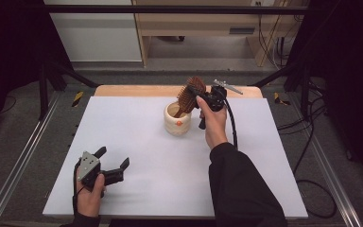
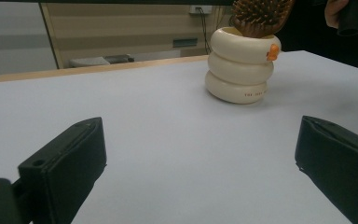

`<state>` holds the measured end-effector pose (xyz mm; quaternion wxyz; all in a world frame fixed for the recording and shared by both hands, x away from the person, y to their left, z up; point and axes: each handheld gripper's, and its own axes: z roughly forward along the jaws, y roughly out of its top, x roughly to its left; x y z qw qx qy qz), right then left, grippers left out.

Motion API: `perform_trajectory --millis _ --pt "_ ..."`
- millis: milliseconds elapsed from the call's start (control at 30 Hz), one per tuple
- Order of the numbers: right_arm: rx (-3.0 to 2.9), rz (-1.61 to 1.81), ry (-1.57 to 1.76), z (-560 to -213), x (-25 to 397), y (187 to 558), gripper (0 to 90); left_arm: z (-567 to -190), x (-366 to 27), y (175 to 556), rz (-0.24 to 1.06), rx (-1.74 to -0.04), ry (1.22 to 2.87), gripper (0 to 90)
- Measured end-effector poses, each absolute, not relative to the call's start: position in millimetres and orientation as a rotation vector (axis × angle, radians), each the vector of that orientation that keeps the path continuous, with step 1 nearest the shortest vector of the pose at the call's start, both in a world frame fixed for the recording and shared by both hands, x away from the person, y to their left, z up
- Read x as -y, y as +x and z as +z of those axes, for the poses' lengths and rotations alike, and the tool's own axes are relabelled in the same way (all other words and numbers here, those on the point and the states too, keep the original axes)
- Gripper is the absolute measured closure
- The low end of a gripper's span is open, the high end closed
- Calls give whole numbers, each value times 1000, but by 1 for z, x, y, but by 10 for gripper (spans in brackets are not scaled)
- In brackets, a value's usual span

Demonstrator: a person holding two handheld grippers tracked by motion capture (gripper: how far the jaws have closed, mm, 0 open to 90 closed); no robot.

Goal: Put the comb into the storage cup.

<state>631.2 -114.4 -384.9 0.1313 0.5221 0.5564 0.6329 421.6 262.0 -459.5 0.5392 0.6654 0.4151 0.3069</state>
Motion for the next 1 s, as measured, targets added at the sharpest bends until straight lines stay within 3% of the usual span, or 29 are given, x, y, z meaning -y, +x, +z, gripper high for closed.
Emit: perform_trajectory --millis 1000 --pt "-1646 1799 1499 -386 111 631 382 -460 -262 421 729 -987 1583 19"
